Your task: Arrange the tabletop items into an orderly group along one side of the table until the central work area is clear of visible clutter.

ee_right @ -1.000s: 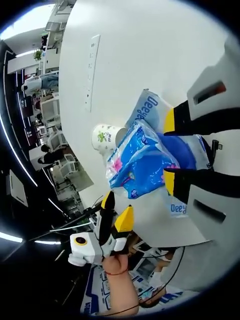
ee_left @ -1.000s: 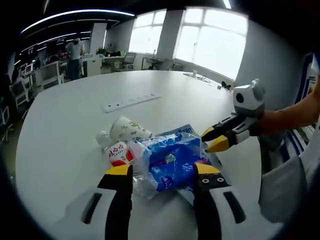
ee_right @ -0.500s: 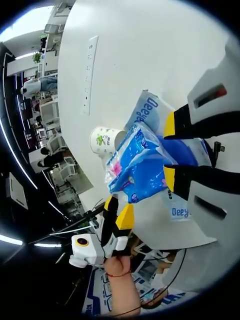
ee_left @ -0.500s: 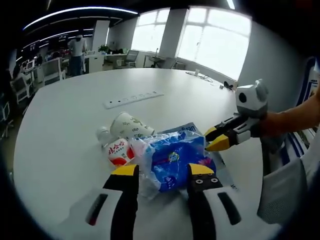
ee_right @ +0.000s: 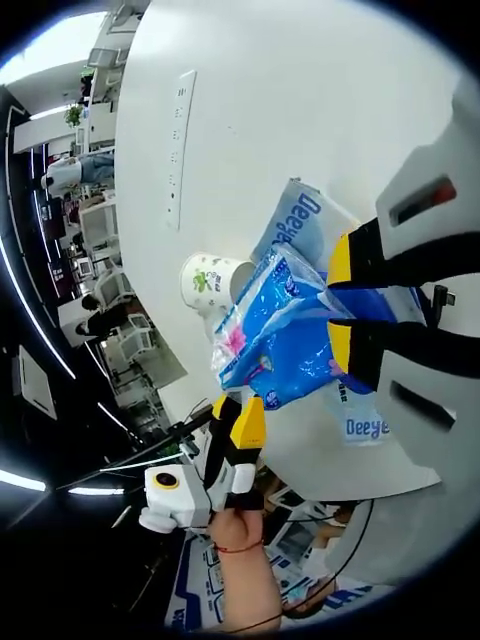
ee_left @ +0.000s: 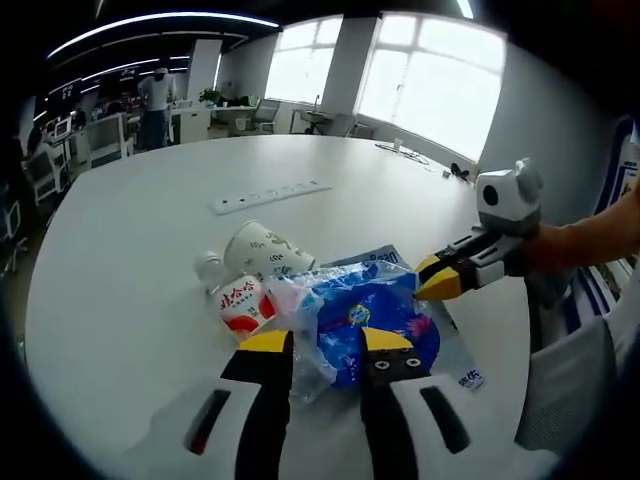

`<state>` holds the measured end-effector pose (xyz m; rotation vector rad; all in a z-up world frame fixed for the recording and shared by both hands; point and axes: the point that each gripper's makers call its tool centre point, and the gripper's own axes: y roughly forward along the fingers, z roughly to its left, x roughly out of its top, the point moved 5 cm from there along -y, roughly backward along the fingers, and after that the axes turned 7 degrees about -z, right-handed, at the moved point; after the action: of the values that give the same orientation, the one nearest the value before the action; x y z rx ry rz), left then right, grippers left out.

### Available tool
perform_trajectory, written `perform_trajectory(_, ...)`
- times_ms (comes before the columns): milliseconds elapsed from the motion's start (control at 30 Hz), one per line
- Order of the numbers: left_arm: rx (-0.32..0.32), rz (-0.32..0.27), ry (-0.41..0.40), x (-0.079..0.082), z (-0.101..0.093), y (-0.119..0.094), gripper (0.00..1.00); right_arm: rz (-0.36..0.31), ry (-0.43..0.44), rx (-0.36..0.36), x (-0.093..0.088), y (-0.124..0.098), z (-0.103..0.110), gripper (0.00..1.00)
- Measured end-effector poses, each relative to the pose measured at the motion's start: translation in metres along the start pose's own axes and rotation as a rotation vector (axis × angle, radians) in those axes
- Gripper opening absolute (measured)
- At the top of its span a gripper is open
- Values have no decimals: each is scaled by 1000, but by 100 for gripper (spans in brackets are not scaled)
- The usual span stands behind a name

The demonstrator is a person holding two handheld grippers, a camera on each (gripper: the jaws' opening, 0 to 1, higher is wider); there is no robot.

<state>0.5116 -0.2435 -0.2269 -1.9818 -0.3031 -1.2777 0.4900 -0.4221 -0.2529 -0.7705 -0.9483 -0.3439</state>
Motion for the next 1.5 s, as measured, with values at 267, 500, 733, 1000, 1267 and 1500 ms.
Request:
perform_trajectory(267, 8, 3, 2, -3, 2, 0, 18, 4, -11, -7, -2, 0, 0, 5)
perform_trajectory(500, 14, 12, 17, -7, 3, 0, 13, 1, -13, -7, -2, 1, -1, 4)
perform_trajectory(733, 20, 13, 23, -7, 4, 0, 10, -1, -24, -11, -2, 1, -1, 2)
perform_trajectory(1000, 17, 8, 34, -6, 2, -1, 3, -6, -32, 1, 0, -1, 2, 0)
perform_trajectory(1267, 5, 1, 42, -2, -4, -3, 0, -20, -38, -1, 6, -7, 2, 0)
perform_trajectory(1500, -4, -21, 49, 9, -10, -3, 0, -41, -49, -4, 11, -14, 1, 0)
